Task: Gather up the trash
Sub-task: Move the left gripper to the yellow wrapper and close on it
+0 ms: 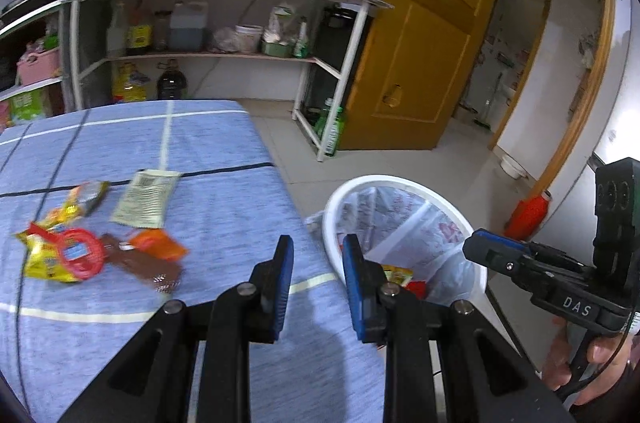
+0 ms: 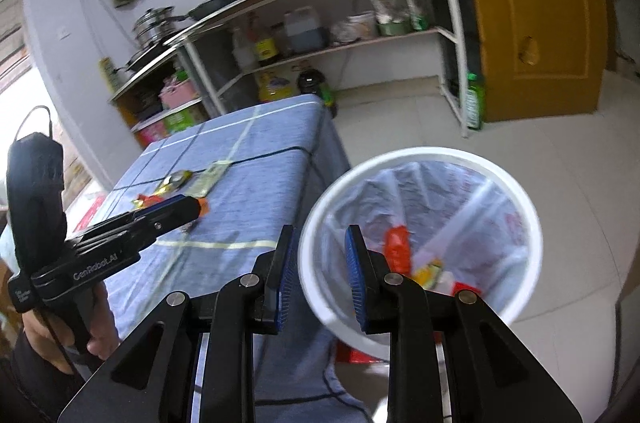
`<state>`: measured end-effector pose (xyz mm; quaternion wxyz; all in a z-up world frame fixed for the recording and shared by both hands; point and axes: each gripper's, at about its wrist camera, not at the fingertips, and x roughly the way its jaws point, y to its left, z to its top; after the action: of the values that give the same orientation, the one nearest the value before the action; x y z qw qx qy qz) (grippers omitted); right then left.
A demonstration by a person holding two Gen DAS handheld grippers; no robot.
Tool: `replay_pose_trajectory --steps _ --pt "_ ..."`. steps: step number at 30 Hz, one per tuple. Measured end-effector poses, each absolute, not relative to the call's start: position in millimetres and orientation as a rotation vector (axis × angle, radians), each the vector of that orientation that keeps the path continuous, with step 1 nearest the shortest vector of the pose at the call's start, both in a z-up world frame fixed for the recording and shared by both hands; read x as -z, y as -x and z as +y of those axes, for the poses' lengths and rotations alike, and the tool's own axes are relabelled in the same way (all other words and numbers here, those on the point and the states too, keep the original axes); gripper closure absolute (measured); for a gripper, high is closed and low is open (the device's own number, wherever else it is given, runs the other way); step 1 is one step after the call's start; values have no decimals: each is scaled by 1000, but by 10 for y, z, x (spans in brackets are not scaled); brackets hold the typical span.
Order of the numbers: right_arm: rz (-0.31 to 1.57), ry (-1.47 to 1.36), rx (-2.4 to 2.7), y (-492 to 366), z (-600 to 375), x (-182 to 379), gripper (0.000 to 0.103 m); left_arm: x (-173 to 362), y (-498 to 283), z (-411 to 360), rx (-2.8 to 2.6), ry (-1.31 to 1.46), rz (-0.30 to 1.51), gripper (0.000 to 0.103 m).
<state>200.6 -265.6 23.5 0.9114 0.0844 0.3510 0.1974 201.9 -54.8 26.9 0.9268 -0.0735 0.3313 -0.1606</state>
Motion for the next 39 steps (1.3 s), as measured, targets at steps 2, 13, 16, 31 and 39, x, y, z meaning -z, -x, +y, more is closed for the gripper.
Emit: replay_pose_trajectory --steps 2,13,16,31,39 --pt "720 -149 -435 -2005 -2515 -257 77 -280 -1978 -414 304 154 671 77" --pt "729 -67 -562 -2070 -1828 -278 77 -261 -1817 520 117 208 650 68" --pt "731 -35 -590 -2102 -1641 -275 77 -221 -1805 756 68 242 645 59" --pt "779 113 -685 -2343 -934 -56 65 139 -2028 1336 -45 314 722 59" --pt "803 146 -704 -2499 -735 4 64 250 -2213 1410 -39 360 765 59"
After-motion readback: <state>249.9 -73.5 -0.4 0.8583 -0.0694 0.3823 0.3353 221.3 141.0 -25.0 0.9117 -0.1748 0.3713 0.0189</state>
